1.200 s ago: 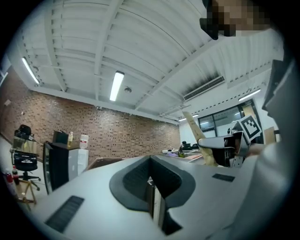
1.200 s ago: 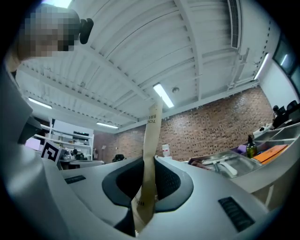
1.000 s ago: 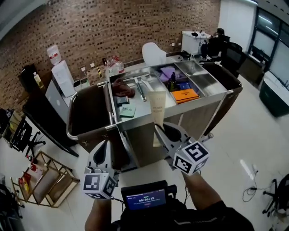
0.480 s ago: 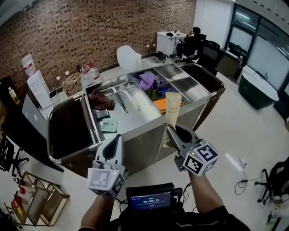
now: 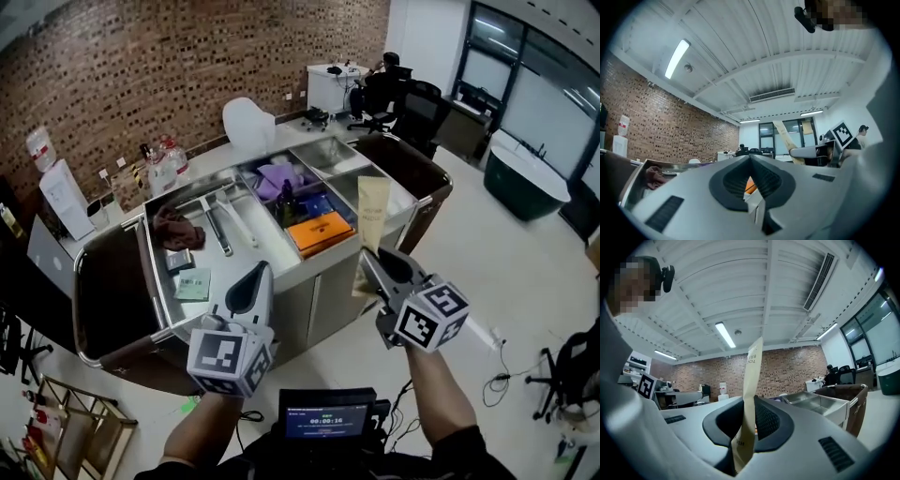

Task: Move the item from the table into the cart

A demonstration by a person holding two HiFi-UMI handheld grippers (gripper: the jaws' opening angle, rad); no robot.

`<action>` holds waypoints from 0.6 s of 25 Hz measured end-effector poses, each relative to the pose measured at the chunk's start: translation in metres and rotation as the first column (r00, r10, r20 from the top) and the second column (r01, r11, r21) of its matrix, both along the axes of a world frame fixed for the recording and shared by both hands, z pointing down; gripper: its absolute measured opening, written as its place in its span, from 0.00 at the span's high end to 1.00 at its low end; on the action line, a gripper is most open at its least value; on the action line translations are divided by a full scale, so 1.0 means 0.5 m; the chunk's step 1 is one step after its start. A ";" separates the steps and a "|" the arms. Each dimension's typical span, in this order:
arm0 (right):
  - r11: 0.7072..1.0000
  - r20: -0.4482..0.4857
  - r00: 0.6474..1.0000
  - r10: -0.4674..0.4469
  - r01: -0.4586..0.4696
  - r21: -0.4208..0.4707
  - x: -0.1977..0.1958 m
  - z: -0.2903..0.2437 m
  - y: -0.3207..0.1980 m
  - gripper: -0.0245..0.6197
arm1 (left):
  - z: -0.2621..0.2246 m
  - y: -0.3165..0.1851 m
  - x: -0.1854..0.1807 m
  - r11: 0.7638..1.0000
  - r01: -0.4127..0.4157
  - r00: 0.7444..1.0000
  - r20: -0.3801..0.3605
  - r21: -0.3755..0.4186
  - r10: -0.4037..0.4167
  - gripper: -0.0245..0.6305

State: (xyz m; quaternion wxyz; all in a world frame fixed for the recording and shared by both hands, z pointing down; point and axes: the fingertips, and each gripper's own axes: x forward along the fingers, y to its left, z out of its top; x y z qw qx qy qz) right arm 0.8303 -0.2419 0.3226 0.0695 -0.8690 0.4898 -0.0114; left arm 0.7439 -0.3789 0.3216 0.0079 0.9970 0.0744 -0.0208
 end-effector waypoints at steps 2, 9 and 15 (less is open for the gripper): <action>1.000 -0.007 1.000 -0.022 0.021 -0.017 0.067 -0.007 0.066 0.90 | -0.003 0.078 0.080 1.000 0.004 1.000 0.003 -0.004 -0.004 0.96; 0.992 -0.066 0.990 -0.121 0.118 -0.049 0.325 -0.075 0.312 0.90 | -0.059 0.347 0.369 0.997 0.079 0.997 -0.014 -0.001 -0.079 0.96; 0.983 -0.041 0.983 -0.179 0.177 -0.048 0.509 -0.100 0.340 0.90 | -0.090 0.397 0.533 0.992 0.126 0.992 0.000 0.017 -0.126 0.96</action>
